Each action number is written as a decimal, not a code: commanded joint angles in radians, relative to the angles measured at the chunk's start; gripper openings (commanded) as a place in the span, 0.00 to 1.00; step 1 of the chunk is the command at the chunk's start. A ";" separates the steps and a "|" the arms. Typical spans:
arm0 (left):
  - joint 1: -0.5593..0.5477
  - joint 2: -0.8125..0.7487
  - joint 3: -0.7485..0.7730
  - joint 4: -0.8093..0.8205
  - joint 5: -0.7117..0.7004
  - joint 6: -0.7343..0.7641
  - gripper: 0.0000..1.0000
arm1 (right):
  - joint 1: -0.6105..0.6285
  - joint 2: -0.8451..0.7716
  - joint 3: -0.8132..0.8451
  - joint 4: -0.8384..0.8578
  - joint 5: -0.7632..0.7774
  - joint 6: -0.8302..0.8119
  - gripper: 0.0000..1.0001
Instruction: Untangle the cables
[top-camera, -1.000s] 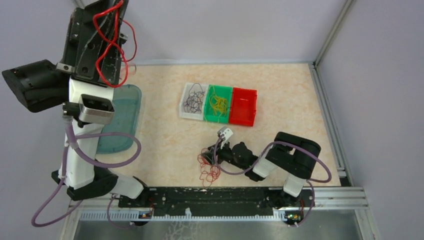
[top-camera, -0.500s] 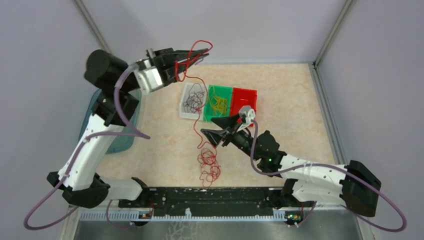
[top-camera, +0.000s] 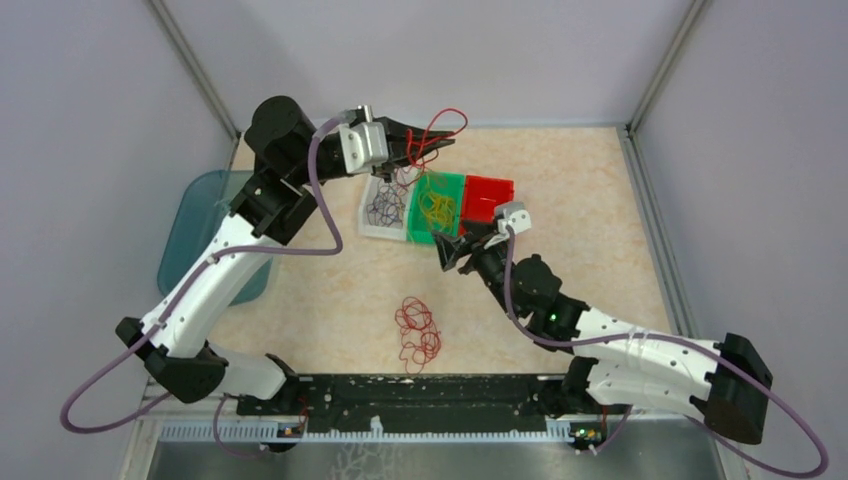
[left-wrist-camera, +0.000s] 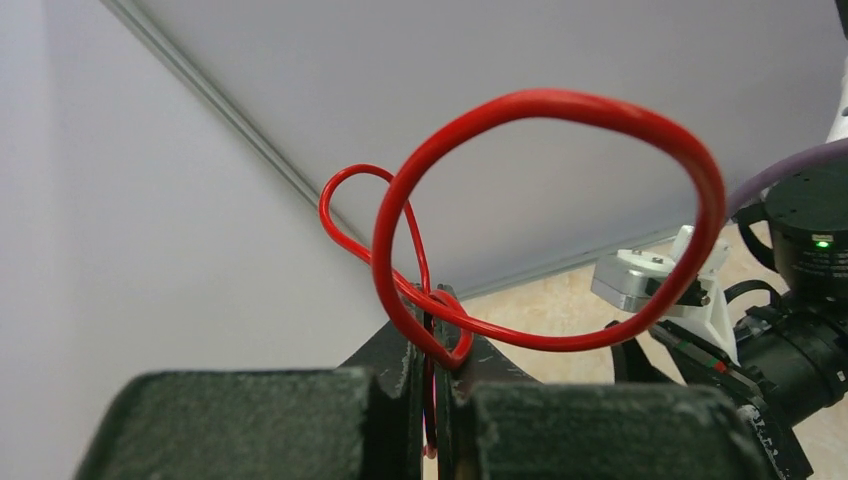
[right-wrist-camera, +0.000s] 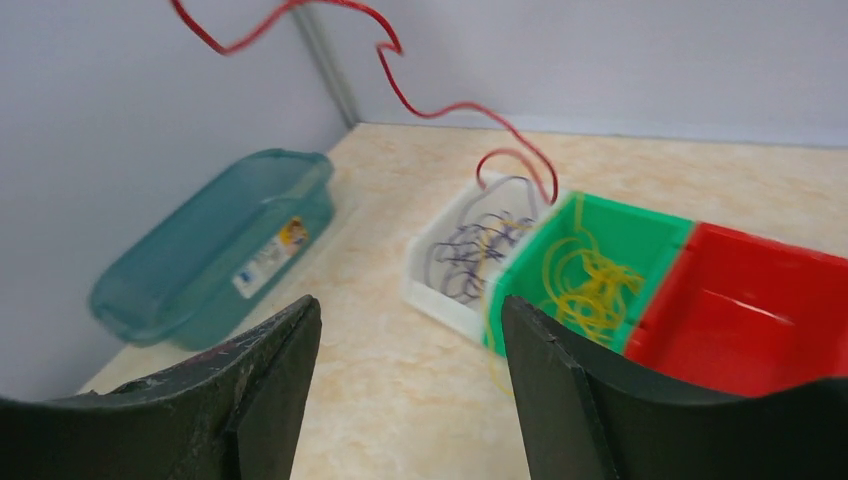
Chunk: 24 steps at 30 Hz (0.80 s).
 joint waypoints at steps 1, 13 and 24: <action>-0.009 0.041 0.056 0.004 -0.015 0.027 0.00 | 0.006 -0.090 -0.056 -0.078 0.288 -0.047 0.67; -0.010 0.256 0.101 0.081 -0.063 0.103 0.00 | -0.142 -0.185 -0.075 -0.217 0.298 0.010 0.68; -0.032 0.413 0.275 0.077 -0.092 0.093 0.00 | -0.207 -0.280 -0.174 -0.240 0.275 0.052 0.70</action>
